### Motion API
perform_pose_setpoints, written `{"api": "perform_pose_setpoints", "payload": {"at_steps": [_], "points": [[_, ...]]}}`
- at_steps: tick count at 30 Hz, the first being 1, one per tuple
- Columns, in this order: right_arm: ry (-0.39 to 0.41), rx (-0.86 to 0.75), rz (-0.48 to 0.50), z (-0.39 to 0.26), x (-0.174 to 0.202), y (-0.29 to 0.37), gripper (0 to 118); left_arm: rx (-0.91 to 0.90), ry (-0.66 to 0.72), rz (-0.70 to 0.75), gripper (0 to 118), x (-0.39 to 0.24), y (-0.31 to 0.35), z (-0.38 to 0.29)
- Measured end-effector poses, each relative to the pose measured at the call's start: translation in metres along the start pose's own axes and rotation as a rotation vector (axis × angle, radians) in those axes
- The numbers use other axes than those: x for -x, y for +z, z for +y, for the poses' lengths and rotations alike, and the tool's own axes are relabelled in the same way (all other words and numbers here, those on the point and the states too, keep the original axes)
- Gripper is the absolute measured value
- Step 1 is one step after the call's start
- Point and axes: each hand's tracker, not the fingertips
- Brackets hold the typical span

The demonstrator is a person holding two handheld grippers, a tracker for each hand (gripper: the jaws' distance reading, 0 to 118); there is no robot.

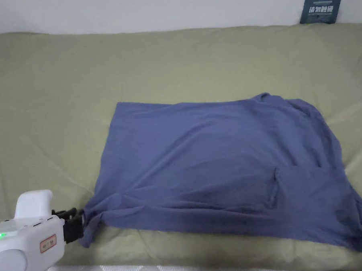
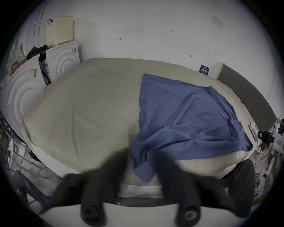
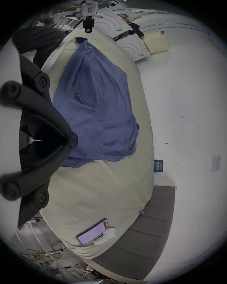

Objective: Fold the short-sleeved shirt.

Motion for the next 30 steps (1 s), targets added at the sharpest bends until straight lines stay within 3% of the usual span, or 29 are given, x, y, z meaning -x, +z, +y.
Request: {"api": "perform_pose_setpoints", "payload": {"at_steps": [1,2,7,8,9,10,11,13,14,16,17,19,20,25,27,28,29,30], "points": [[-0.001,0.006,0.0,-0.001,0.0,-0.001,1,0.039,-0.001,-0.007,111,0.001,-0.006,0.002],[0.0,0.016,0.005,-0.002,0.0,-0.002,1,0.066,-0.004,-0.007,118,-0.001,-0.011,-0.002],[-0.006,0.039,0.003,-0.004,-0.004,-0.007,1,0.147,-0.09,0.053,113,-0.009,-0.041,0.0],[-0.008,0.05,0.004,-0.004,-0.009,-0.013,1,0.161,-0.118,0.043,98,-0.01,-0.049,0.001],[-0.007,0.057,0.005,-0.005,-0.01,-0.014,1,0.181,-0.14,0.048,74,-0.011,-0.055,0.002],[-0.006,0.065,0.003,-0.005,-0.011,-0.015,1,0.177,-0.157,0.073,43,-0.014,-0.056,0.001],[-0.005,0.073,0.003,-0.005,-0.012,-0.016,1,0.169,-0.17,0.089,3,-0.015,-0.058,0.004],[-0.006,0.089,0.003,-0.005,-0.017,-0.019,1,0.16,-0.118,0.042,1,-0.014,-0.057,0.008],[-0.01,0.094,0.002,-0.005,-0.019,-0.019,10,0.172,-0.078,0.034,1,-0.016,-0.055,0.01],[-0.021,0.12,0.023,-0.003,-0.024,-0.02,77,0.168,-0.093,0.04,1,-0.017,-0.054,0.011],[-0.015,0.123,0.027,-0.004,-0.026,-0.021,77,0.159,-0.1,0.049,1,-0.018,-0.053,0.012],[0.019,0.191,0.078,-0.005,-0.028,-0.027,95,0.156,-0.099,0.047,1,-0.02,-0.051,0.012],[0.02,0.189,0.067,-0.005,-0.027,-0.028,97,0.157,-0.09,0.041,1,-0.019,-0.051,0.012],[0.059,0.299,0.047,-0.02,-0.03,-0.055,96,0.162,-0.072,0.039,1,-0.019,-0.049,0.013],[0.049,0.314,0.052,-0.024,-0.036,-0.061,89,0.165,-0.075,0.044,1,-0.022,-0.049,0.015],[0.056,0.321,0.053,-0.025,-0.038,-0.061,68,0.166,-0.075,0.045,1,-0.022,-0.049,0.015],[0.08,0.32,0.028,-0.025,-0.038,-0.059,7,0.167,-0.075,0.045,1,-0.022,-0.049,0.015],[0.109,0.29,0.002,-0.024,-0.041,-0.056,4,0.169,-0.075,0.045,1,-0.022,-0.05,0.016]]}}
